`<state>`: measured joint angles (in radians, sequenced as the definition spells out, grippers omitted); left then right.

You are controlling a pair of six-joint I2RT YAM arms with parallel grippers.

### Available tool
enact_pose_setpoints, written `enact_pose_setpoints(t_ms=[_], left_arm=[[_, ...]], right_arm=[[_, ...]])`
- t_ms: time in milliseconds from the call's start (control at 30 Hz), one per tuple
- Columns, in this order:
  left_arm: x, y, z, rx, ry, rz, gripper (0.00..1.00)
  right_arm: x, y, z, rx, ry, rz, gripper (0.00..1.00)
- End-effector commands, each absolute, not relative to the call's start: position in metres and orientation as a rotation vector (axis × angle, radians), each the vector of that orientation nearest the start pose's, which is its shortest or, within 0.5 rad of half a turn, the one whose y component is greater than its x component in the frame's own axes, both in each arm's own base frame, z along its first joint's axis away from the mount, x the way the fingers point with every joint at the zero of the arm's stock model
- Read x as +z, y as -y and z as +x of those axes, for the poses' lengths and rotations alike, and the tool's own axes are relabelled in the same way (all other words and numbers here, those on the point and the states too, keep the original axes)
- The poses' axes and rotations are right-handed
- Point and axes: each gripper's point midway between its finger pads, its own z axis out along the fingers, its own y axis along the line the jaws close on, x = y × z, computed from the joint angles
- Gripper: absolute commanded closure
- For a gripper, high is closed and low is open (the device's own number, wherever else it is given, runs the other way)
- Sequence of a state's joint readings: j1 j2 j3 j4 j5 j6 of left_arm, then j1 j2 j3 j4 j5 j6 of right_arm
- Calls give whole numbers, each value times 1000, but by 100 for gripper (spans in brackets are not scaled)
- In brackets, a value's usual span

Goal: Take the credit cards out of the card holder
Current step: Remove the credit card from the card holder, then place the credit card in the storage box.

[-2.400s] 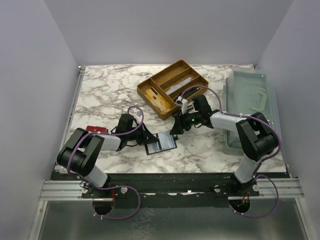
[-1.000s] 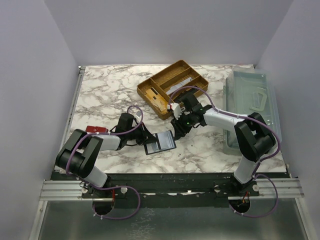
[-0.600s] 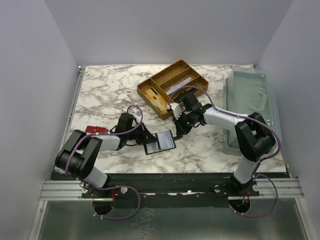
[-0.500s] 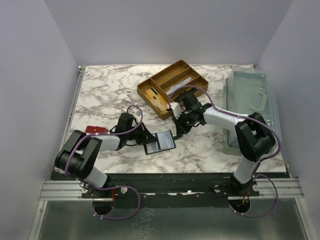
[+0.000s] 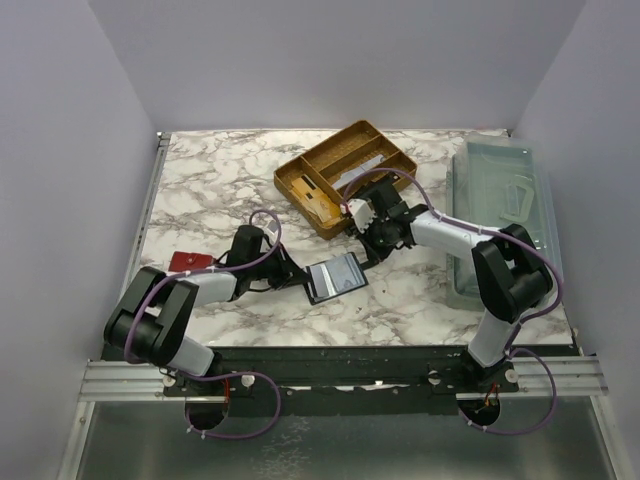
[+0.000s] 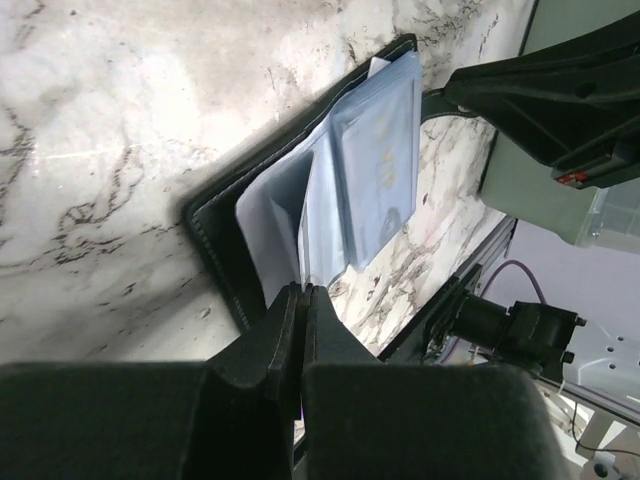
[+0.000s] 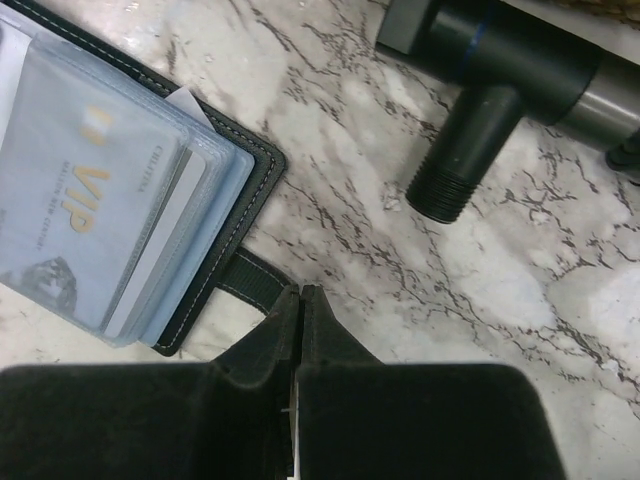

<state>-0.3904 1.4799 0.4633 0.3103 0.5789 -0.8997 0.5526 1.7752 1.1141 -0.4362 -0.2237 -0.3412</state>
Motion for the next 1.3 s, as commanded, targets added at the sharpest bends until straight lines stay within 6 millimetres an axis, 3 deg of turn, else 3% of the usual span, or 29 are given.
enact_pose_setpoints(t_ms=[0, 100, 267, 400, 533, 667, 767, 1033, 1133, 1267], left_arm=[[50, 222, 242, -1222, -2479, -308, 100], [64, 219, 242, -1216, -2442, -285, 100], [93, 211, 249, -1121, -2401, -195, 100], [120, 203, 266, -1017, -2364, -79, 100], [146, 209, 290, -992, -2337, 101, 100], [172, 216, 329, -918, -2314, 299, 100], [194, 219, 371, -828, -2268, 400, 100], [207, 219, 474, -521, -2186, 691, 100], [216, 231, 502, -509, -2106, 801, 100], [207, 249, 530, -540, -2022, 920, 100]], right_arm=[[35, -207, 324, 269, -2382, -1205, 100], [39, -206, 324, 303, -2377, -1197, 98], [51, -216, 317, 426, -2348, -1201, 61], [67, -222, 315, 536, -2311, -1177, 46], [90, -223, 315, 638, -2247, -1151, 36], [118, -219, 313, 750, -2154, -1130, 28], [138, -215, 312, 800, -2079, -1120, 27], [172, -198, 317, 817, -1956, -1066, 26], [174, -191, 321, 807, -1954, -1046, 26], [175, -183, 325, 791, -1958, -1023, 26]])
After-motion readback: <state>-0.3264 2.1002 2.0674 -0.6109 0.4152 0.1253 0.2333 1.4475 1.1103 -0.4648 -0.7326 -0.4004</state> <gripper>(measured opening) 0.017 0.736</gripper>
